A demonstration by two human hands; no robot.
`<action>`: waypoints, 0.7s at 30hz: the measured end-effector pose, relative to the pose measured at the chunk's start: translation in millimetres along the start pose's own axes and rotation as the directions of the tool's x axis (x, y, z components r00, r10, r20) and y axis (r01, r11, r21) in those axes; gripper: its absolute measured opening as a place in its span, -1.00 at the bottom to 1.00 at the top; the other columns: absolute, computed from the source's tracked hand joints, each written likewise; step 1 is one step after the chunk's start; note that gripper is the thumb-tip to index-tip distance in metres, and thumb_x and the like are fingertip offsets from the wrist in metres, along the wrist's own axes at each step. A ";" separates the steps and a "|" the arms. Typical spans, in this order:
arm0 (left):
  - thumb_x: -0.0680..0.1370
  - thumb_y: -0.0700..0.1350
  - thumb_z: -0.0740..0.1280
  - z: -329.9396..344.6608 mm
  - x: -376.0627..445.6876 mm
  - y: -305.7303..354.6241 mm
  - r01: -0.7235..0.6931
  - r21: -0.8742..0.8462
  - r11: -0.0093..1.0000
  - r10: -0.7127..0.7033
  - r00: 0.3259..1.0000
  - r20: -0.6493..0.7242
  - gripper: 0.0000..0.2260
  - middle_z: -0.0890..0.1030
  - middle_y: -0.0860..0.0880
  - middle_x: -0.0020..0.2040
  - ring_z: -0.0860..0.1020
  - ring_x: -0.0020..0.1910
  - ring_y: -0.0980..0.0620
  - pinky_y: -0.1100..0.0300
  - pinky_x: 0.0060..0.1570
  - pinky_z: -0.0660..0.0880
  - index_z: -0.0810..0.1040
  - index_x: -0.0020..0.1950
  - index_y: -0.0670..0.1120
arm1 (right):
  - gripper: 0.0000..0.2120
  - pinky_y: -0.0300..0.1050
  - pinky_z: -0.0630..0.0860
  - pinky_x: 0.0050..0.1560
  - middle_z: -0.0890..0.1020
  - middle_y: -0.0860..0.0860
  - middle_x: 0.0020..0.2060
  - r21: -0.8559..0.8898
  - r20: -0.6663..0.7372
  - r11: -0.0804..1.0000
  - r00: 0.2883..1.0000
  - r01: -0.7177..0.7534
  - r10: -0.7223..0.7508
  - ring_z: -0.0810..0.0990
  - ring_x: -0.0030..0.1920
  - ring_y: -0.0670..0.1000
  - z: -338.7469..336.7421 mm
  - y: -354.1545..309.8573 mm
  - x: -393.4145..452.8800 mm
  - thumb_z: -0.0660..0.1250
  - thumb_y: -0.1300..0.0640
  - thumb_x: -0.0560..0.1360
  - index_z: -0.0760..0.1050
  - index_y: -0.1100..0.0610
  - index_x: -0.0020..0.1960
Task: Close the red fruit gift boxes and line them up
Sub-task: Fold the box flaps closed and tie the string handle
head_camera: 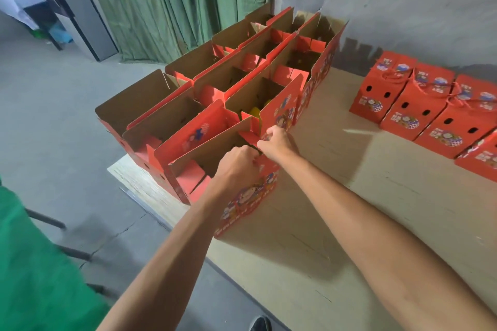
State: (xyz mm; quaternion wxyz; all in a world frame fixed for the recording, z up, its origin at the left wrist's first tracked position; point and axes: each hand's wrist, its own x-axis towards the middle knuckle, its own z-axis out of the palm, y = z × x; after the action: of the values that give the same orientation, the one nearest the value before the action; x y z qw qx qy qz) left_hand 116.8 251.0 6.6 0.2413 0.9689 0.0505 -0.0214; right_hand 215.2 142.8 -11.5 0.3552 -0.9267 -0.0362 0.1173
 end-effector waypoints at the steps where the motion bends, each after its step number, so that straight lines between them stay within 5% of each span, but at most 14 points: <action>1: 0.55 -0.19 0.30 3.4 -3.0 6.6 -0.024 -0.001 1.000 0.024 1.000 0.013 -0.80 0.71 -0.09 -0.05 0.65 -0.09 -0.17 -0.05 -0.04 0.62 0.69 0.08 -0.09 | -0.59 -0.08 0.49 0.00 0.64 0.05 0.16 -0.056 -0.005 0.998 0.999 -0.033 0.033 0.58 0.09 0.13 -5.8 6.7 -2.6 0.41 -0.03 0.47 0.53 0.04 0.29; 9: 0.52 -0.21 0.31 41.3 -37.1 78.2 -0.222 -0.026 0.975 0.223 0.972 0.076 -0.85 0.60 -0.02 -0.28 0.59 -0.26 -0.13 0.11 -0.28 0.42 0.68 -0.07 -0.08 | -0.59 -0.08 0.45 -0.11 0.62 0.10 -0.02 -0.480 0.080 0.865 0.975 -0.145 0.207 0.57 -0.03 0.17 -81.0 62.9 -44.2 0.50 -0.14 0.39 0.55 0.09 0.09; 15: 0.52 -0.21 0.28 89.4 -60.8 155.1 -0.398 -0.034 0.917 0.399 0.910 0.108 -0.85 0.60 -0.07 -0.30 0.54 -0.31 -0.15 0.10 -0.35 0.34 0.65 -0.10 -0.08 | -0.60 -0.07 0.51 -0.05 0.64 0.09 0.03 -0.553 0.068 0.795 0.937 -0.250 0.342 0.63 0.07 0.19 -151.4 136.5 -94.3 0.49 -0.11 0.41 0.52 0.13 0.10; 21: 0.63 -0.16 0.28 141.2 -78.9 237.0 -0.598 -0.011 0.802 0.593 0.793 0.141 -0.78 0.69 0.02 -0.20 0.59 -0.31 -0.03 0.02 -0.28 0.55 0.73 0.07 -0.03 | -0.51 -0.03 0.57 0.06 0.65 0.08 0.02 -0.529 0.006 0.754 0.886 -0.390 0.463 0.65 0.03 0.15 -218.7 226.5 -148.3 0.51 -0.20 0.39 0.53 0.09 0.16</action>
State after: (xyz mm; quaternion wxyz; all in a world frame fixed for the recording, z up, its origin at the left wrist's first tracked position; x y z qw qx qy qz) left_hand 61.6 -30.5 -2.6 0.2223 0.9357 -0.2738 -0.0121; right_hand 120.8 -190.4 23.4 0.0553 -0.9603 0.1223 0.2445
